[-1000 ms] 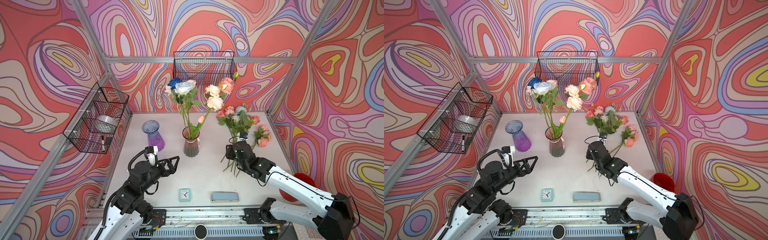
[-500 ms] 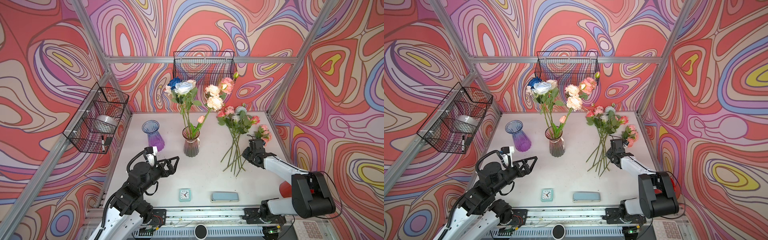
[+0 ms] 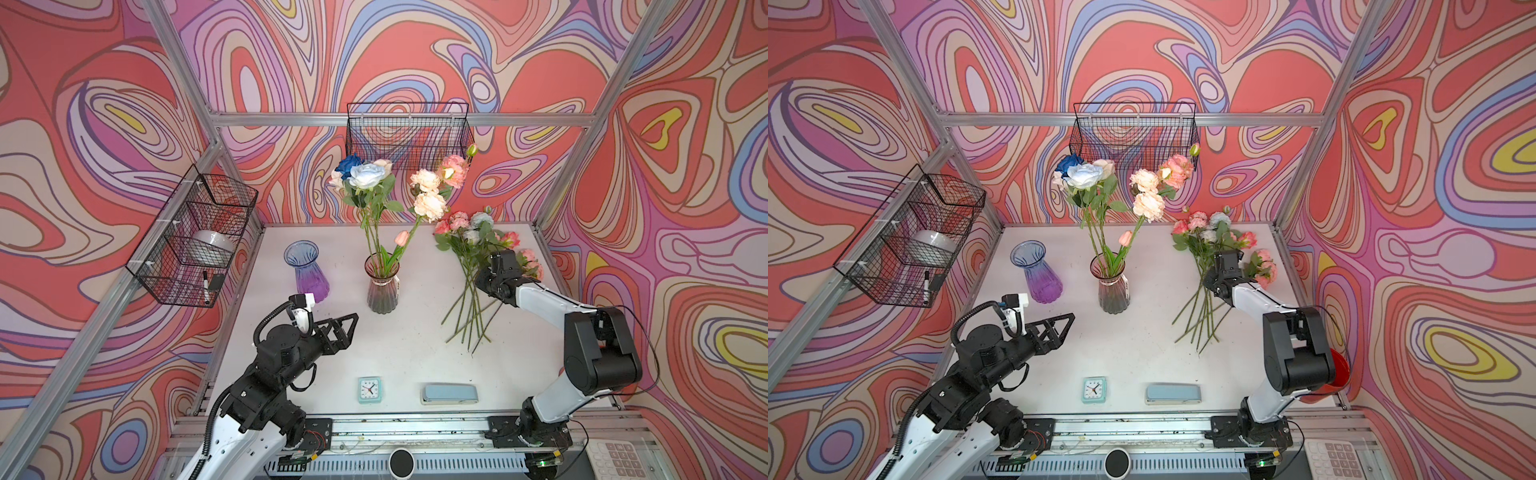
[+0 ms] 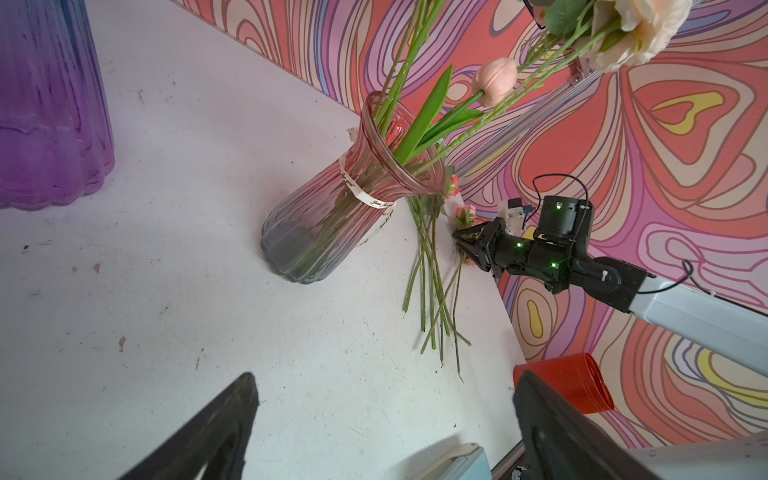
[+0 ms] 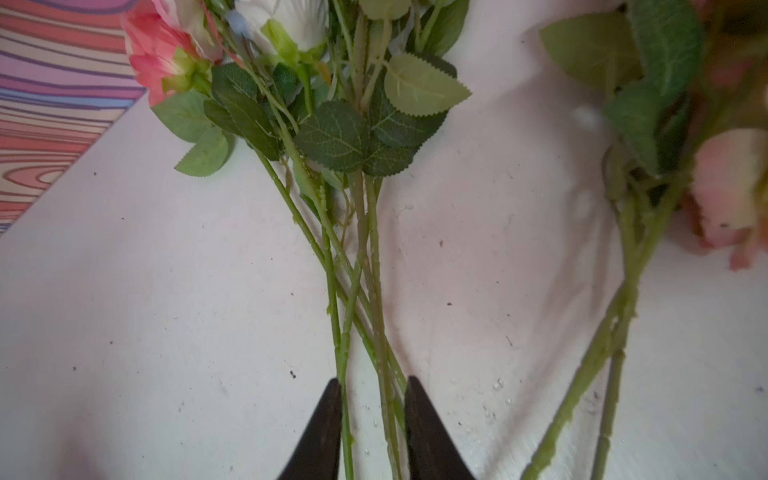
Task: Arrange the flowers into the vase
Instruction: 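Close the right gripper on a pink rose stem in the bouquet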
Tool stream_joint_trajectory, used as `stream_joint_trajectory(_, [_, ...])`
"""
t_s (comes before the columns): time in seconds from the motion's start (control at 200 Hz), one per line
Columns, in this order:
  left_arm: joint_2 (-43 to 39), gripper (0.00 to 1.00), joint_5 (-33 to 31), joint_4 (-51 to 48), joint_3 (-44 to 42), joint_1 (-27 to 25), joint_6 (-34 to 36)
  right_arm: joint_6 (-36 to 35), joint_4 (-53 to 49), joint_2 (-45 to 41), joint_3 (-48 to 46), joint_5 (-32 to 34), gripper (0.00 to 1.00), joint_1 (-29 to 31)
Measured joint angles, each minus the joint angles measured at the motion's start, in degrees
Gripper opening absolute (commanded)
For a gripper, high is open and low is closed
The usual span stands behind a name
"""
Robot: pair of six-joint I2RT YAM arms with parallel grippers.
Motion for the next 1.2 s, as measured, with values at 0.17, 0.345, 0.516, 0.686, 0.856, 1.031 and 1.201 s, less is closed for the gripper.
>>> stream_joint_trajectory(0.17, [-0.04,0.98,-0.02,-0.02,0.0,0.0,0.0,-1.42,-3.96,2.23,0.5,-1.29,0.22,0.68])
stream_joint_trajectory(0.345, [-0.02,0.98,-0.04,0.02,-0.02,0.0,0.0,-1.81,-5.07,2.01,-2.56,-1.51,0.22,2.78])
stream_joint_trajectory(0.516, [-0.02,0.98,-0.02,0.04,-0.13,0.0,0.02,-2.12,-5.62,2.01,-4.52,-1.68,0.16,3.8])
stream_joint_trajectory(0.686, [-0.04,0.98,-0.02,0.04,-0.31,0.0,0.0,-2.36,-5.38,2.01,-4.52,-1.64,0.11,3.89])
stream_joint_trajectory(0.856, [-0.13,0.98,-0.04,0.04,-0.31,0.0,0.0,-2.89,-5.7,0.85,-4.52,-0.98,0.08,4.33])
stream_joint_trajectory(1.031, [-0.11,0.98,-0.02,0.04,-0.31,0.0,0.0,-3.43,-5.9,-1.57,-4.5,0.22,0.0,4.74])
stream_joint_trajectory(1.201, [-0.11,0.98,-0.02,0.04,-0.31,0.0,0.0,-4.37,-5.79,-3.13,-4.5,2.1,0.0,5.2])
